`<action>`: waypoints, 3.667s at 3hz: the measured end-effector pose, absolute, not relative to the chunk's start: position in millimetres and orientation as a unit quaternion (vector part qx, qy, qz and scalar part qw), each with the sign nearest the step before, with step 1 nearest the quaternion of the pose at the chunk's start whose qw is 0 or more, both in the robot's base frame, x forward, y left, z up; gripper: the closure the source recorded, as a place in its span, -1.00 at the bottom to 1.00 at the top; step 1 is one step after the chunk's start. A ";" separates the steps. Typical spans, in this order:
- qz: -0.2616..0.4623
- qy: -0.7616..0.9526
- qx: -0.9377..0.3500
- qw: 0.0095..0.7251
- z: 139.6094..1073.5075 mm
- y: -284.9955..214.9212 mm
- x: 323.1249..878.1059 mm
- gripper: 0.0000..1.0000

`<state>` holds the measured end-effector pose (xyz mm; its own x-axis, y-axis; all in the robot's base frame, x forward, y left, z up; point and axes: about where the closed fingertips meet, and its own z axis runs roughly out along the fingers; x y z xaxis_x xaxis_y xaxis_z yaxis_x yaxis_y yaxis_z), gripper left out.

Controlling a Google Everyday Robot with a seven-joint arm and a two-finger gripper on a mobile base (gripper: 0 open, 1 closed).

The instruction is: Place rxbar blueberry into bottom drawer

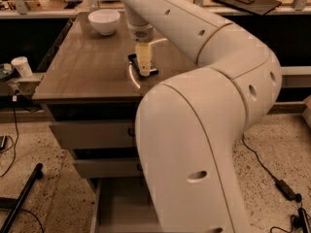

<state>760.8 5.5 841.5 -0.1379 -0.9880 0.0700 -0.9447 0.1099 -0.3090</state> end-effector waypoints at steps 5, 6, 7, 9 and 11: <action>-0.151 0.748 -0.644 0.051 833.2 12.4 765.1 0.60; -0.151 0.748 -0.644 0.052 833.1 12.4 765.1 1.00; -0.154 0.746 -0.645 0.054 835.4 13.7 767.5 1.00; -0.171 0.734 -0.654 0.065 847.1 18.5 781.8 1.00; -0.189 0.731 -0.651 0.077 858.6 15.5 796.8 1.00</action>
Offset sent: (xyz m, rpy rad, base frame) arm 0.0000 0.0031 -0.0044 -0.0481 0.0330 -0.0382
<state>796.8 15.5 858.6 -0.1402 -0.9810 0.1343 -0.9231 0.0804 -0.3761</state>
